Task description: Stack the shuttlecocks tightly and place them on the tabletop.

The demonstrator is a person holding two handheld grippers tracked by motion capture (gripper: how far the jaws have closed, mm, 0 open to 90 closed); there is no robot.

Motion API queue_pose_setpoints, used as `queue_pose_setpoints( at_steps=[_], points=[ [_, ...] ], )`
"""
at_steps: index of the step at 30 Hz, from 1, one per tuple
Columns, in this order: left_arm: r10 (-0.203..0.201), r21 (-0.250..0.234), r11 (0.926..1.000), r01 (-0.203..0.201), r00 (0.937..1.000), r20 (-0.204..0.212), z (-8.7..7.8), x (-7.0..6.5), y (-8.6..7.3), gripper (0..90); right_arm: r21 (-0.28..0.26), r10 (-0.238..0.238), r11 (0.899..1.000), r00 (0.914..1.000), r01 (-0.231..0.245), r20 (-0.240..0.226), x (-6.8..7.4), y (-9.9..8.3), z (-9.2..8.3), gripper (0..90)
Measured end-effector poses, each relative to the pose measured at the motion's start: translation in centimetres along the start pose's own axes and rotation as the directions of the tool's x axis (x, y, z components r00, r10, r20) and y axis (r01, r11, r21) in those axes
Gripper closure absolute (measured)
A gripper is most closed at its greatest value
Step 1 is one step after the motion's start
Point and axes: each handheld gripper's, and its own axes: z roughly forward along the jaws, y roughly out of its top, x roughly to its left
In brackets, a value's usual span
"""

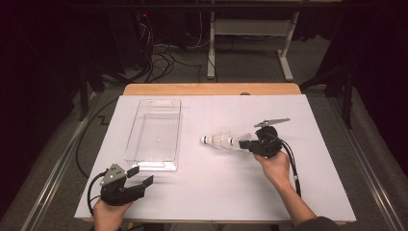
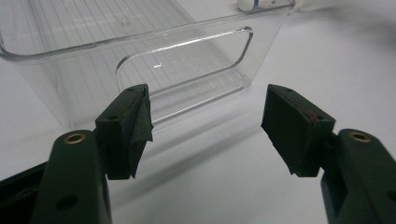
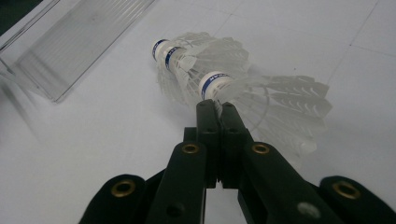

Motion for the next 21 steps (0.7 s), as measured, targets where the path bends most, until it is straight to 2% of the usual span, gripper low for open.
queue_pose_setpoints(
  at_steps=[21],
  points=[
    [-0.004, 0.004, 1.0, 0.004, 1.0, 0.004, 0.1, 0.0, 0.0, 33.6, 0.017, -0.011, 1.0, 0.9996, 0.011, -0.027, 0.4, 0.7, 1.1, 90.0]
  ],
)
